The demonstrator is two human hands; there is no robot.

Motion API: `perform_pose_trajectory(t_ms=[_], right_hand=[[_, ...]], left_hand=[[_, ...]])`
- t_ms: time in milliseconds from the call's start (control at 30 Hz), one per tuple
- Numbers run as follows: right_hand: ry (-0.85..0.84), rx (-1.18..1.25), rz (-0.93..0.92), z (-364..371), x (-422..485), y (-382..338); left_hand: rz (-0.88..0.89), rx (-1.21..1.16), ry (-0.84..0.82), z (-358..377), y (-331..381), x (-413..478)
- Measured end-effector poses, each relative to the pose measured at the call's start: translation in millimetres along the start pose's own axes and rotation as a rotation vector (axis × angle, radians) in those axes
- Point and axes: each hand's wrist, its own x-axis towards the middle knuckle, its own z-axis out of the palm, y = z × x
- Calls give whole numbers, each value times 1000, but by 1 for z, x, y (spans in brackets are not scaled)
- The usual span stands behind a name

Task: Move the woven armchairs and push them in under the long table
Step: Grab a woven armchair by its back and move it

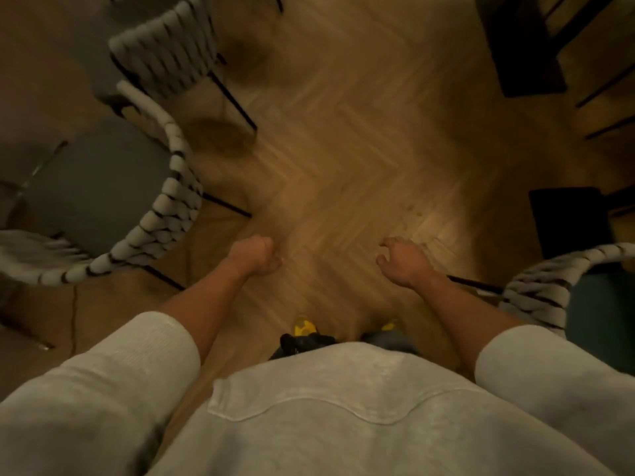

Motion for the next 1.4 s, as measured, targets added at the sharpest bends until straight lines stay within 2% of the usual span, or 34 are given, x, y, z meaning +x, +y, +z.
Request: perform_pose_trajectory(t_ms=[167, 400, 533, 633, 700, 800, 900, 1000, 1233, 1400], right_hand=[[-55, -53, -112, -23, 52, -76], [-153, -197, -345, -55, 139, -174], [-218, -282, -503, -68, 186, -236], [-250, -344, -596, -68, 211, -287], [-226, -417, -682, -67, 224, -323], [-209, -439, -783, -60, 235, -379], [-121, -516, -916, -39, 249, -431], [-103, -636, -946, -9, 264, -470], [-77, -919, -824, 49, 277, -515], [50, -1033, -772, 68, 274, -508]], left_hand=[[-132, -133, 25, -9, -66, -1], [-310, -341, 91, -2, -122, 2], [-446, -451, 224, 1, -151, -2], [-546, -558, 390, 9, -182, -9], [-587, -545, 508, 15, -204, -16], [-669, -472, 575, 24, -239, -26], [-683, -384, 508, 45, -281, -28], [-666, -330, 403, 69, -322, -22], [-603, -218, 223, 95, -394, -5], [-500, -223, 151, 100, -411, 5]])
